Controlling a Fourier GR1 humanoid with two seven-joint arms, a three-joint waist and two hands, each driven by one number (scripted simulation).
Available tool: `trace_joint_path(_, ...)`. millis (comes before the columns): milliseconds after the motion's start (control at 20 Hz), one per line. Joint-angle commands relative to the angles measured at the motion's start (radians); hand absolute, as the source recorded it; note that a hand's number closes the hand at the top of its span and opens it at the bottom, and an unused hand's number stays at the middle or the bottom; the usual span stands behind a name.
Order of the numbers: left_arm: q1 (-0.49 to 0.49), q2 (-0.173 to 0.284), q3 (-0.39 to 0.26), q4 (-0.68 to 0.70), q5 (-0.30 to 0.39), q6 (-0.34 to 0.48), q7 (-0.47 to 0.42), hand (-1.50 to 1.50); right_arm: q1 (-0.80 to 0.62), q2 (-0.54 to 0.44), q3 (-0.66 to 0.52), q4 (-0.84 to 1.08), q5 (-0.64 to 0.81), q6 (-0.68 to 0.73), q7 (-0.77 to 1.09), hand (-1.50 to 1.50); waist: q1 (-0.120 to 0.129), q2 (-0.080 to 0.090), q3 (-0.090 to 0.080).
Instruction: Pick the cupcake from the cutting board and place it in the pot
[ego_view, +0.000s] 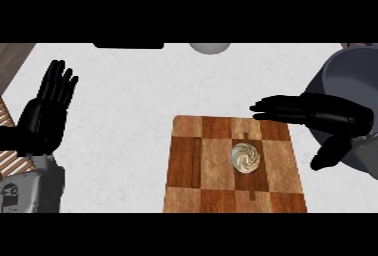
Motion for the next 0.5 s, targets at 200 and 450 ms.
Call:
trace_joint_path(200,-0.033,-0.008,-0.030,0.031,-0.034,0.069,0.004,0.00,0.016,0.128,0.054,0.074,0.161,0.022,0.005,-1.50,-0.018,-0.008,-0.002)
trace_joint_path(450,-0.003,-0.008,-0.033,0.061,-0.033,0.073,-0.048,0.00,0.020,0.180,0.075,0.180,0.265,-0.052,-0.112,-1.50,-0.016,-0.007,-0.002)
